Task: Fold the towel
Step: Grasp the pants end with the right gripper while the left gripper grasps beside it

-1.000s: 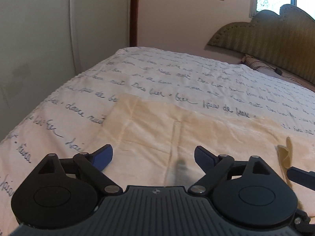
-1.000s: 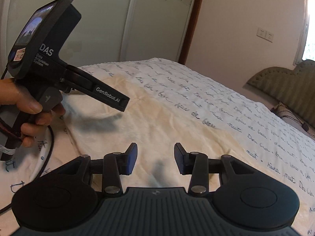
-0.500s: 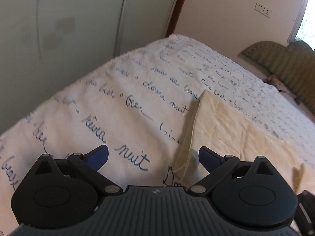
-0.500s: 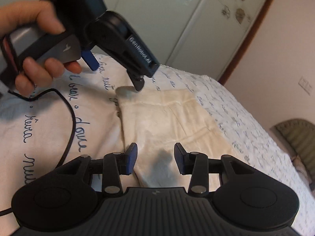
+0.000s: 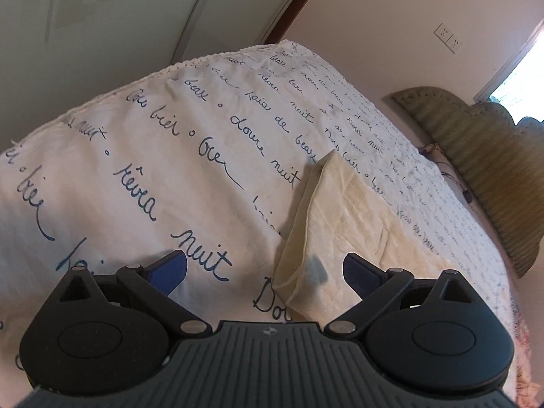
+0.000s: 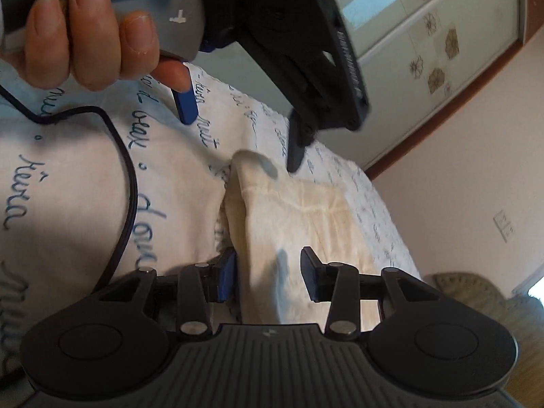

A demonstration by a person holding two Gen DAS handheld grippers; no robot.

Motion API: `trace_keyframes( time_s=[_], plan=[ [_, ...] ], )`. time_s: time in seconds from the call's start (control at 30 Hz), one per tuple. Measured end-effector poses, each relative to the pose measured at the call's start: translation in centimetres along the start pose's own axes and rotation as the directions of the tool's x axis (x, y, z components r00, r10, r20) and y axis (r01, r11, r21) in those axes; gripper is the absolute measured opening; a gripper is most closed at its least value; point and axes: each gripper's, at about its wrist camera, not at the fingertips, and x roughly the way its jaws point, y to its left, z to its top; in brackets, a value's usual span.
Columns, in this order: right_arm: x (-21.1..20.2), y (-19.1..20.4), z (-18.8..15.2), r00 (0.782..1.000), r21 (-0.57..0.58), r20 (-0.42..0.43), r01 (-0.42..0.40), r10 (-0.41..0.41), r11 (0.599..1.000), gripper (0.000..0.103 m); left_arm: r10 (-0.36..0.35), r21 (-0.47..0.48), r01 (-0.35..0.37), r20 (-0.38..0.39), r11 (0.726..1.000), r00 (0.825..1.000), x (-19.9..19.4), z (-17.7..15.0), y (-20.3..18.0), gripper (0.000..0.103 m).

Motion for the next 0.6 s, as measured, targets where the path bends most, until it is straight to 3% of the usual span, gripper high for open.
trace_keyframes(
  time_s=[0.1, 0.2, 0.4, 0.5, 0.6],
  plan=[
    [0.8, 0.0, 0.6, 1.000, -0.014, 0.024, -0.013, 0.013, 1.000, 0.024, -0.067, -0.046, 0.066, -0.026, 0.997, 0.997, 0.3, 0.2, 0.5, 0.100],
    [0.6, -1.4, 0.7, 0.998, 0.081, 0.055, -0.040, 0.035, 0.996, 0.017, -0.166, -0.116, 0.159, -0.054, 0.980, 0.985, 0.9, 0.5, 0.9, 0.100],
    [-1.4, -7.2, -0.4, 0.984, 0.373, 0.143, -0.154, 0.108, 0.915, 0.013, -0.377, -0.294, 0.337, -0.088, 0.894, 0.922, 4.6, 2.1, 0.9, 0.101],
    [-2.2, -8.7, -0.7, 0.978, 0.420, 0.172, -0.182, 0.119, 0.889, 0.013, -0.430, -0.329, 0.370, -0.130, 0.869, 0.894, 7.0, 2.7, -0.3, 0.101],
    [-2.7, -8.9, -0.8, 0.979, 0.422, 0.176, -0.171, 0.105, 0.890, 0.013, -0.423, -0.360, 0.346, -0.162, 0.866, 0.892, 9.2, 3.0, -1.1, 0.099]
  ],
)
